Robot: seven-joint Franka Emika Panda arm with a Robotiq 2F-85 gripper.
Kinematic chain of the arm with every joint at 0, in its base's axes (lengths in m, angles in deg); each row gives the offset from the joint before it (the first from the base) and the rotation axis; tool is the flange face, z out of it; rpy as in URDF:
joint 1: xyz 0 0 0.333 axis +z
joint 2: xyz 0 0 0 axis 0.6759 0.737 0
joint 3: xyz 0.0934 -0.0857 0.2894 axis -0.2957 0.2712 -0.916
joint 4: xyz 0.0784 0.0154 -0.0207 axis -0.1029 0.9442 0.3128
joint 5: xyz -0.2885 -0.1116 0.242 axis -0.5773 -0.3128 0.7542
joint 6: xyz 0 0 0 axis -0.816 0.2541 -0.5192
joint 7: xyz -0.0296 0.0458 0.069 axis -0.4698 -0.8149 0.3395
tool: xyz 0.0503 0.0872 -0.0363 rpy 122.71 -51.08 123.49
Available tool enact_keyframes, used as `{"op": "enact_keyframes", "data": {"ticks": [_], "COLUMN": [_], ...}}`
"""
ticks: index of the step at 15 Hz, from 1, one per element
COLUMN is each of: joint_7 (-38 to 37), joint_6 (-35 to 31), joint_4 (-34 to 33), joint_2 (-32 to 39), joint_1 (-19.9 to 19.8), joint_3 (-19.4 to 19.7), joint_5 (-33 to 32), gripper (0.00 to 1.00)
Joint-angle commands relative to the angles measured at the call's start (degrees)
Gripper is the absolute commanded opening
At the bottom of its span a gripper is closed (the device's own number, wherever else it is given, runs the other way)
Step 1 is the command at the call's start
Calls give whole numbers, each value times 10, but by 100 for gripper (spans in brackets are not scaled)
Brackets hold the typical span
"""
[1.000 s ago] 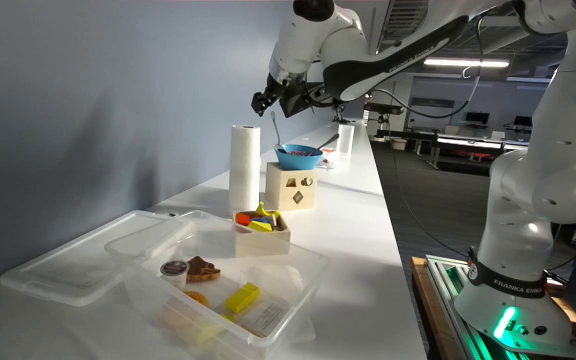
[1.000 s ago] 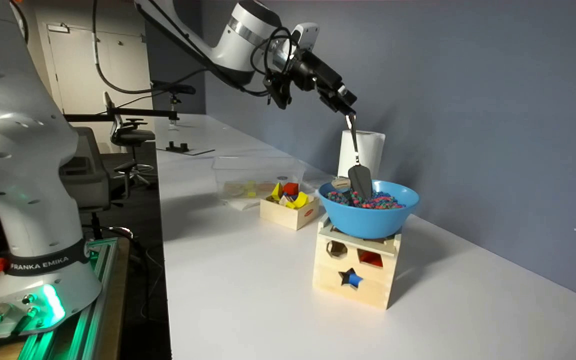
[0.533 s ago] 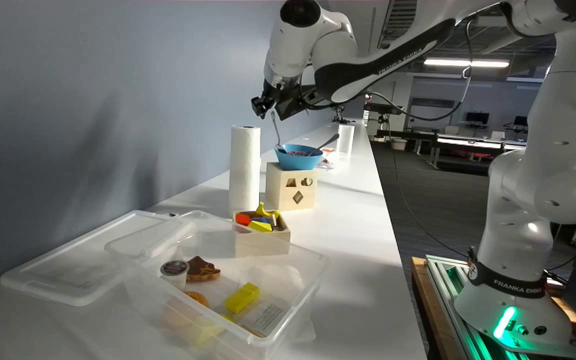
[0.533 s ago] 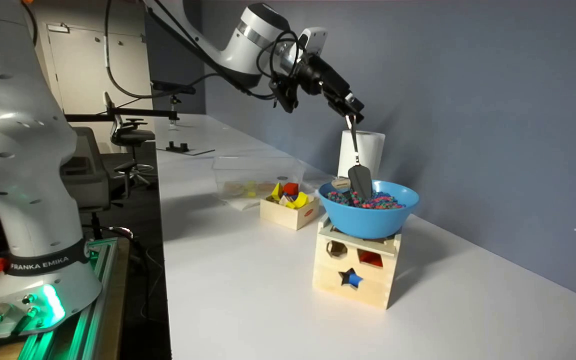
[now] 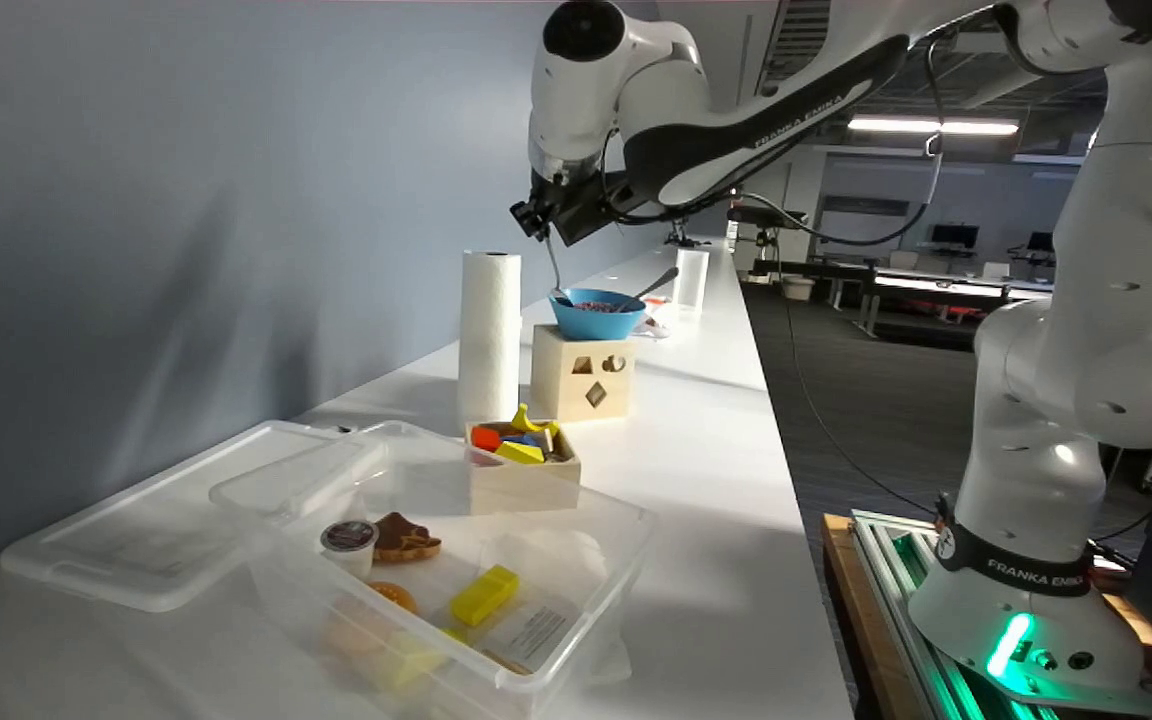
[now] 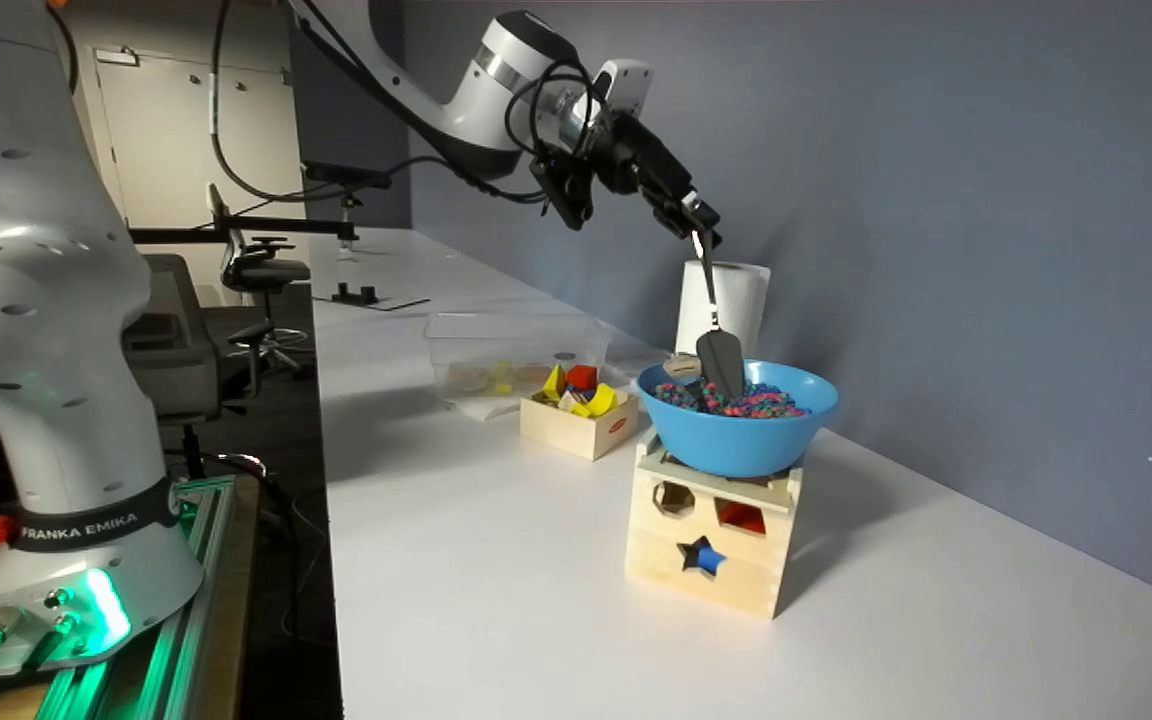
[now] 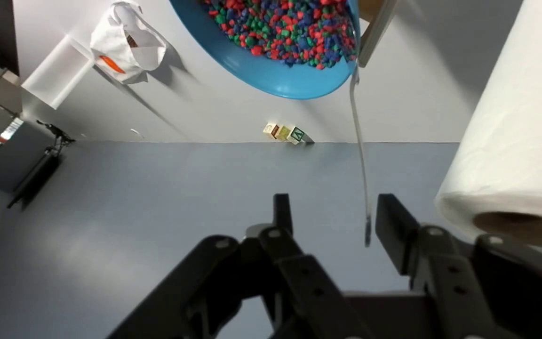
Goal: Put the cake knife directly onto the counter
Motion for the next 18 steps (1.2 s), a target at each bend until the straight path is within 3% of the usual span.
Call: {"op": "enact_keyframes", "data": {"ticks": [1, 4, 8, 9, 12, 18], "joint_7": [21, 40, 58, 61, 71, 84], "joint_6": [30, 39, 35, 34, 33, 34], "joint_4": [-13, -14, -14, -14, -13, -14], "joint_2": [6, 6, 6, 5, 1, -10], "joint_1": [16, 20, 22, 22, 22, 24], "joint_3": [7, 7, 8, 9, 9, 11], "joint_5": [16, 23, 25, 23, 24, 28], "gripper": [48, 28, 23, 8, 0, 1]}}
